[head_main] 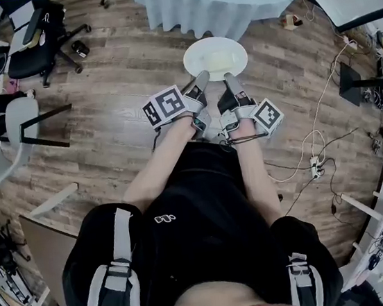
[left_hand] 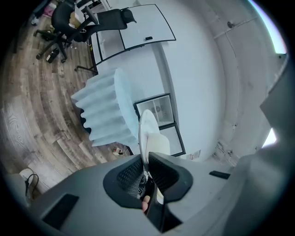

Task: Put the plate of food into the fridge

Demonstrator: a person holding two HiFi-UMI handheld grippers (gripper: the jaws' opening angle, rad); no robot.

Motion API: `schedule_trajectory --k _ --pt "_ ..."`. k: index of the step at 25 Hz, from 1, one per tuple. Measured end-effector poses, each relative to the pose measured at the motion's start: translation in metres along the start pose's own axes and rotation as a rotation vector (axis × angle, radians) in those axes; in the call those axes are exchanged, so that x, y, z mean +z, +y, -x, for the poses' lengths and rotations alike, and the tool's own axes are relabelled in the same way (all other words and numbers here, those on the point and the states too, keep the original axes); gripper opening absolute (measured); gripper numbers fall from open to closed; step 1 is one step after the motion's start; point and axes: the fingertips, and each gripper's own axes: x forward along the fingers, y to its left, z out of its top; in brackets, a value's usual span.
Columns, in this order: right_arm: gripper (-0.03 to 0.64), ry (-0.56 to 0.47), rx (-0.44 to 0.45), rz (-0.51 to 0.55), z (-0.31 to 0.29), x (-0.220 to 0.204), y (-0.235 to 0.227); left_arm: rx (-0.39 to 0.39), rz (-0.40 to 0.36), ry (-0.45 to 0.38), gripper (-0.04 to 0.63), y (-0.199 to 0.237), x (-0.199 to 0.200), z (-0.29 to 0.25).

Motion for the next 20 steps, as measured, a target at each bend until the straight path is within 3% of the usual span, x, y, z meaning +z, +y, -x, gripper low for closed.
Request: schedule_trajectory --k 12,20 --pt "0.021 0.014 -0.002 0.010 0.001 -0.001 0.003 -0.005 0.020 -0.007 0.035 -0.002 0.000 0.001" --pt "0.021 -0.040 -0.045 0.017 0.016 0.005 -0.003 -0.018 0.044 0.067 0.035 0.001 -0.016 -0.006"
